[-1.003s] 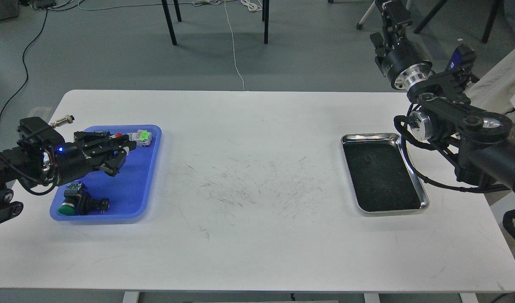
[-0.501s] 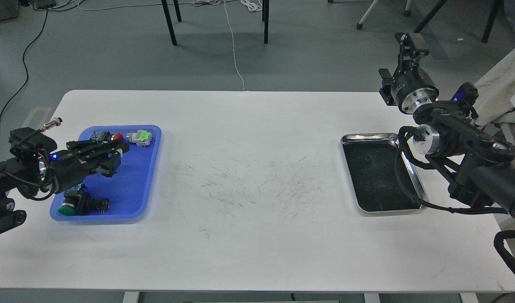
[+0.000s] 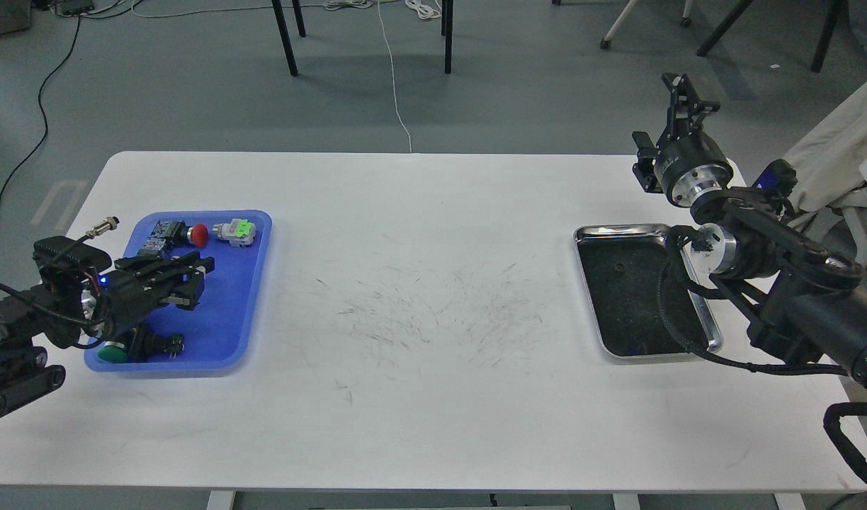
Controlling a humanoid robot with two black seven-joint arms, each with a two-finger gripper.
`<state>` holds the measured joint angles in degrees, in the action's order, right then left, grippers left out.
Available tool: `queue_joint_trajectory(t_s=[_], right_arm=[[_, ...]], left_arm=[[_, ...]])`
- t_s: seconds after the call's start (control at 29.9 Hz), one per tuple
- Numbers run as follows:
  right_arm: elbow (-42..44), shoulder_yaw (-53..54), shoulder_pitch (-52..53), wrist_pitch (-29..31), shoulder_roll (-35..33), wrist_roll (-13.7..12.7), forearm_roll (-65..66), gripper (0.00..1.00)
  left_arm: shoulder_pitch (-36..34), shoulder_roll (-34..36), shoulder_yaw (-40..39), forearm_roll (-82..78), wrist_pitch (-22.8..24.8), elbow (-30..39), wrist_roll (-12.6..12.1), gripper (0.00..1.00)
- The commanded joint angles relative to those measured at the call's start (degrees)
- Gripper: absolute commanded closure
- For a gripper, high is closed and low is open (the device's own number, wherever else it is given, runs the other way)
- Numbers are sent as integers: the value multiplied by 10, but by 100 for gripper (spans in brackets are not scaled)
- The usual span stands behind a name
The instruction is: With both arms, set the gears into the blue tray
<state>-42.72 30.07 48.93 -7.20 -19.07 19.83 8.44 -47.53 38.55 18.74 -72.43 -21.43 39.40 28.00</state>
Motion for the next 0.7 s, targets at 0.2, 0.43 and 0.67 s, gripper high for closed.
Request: queue_joint_trajectory(t_s=[0.2,0.43,0.67], right_arm=[[-2,0,-3,-1,0,0,0,3],[-5,-1,-3,-3,0,0,1,3],[-5,-1,-3,-3,0,1,1,3]], left_arm=[[6,-35,0,29,15,-59,0,92],[15,-66,-1,45,26,-95,0,90],[14,-66,-1,58,35,-97,0,89]])
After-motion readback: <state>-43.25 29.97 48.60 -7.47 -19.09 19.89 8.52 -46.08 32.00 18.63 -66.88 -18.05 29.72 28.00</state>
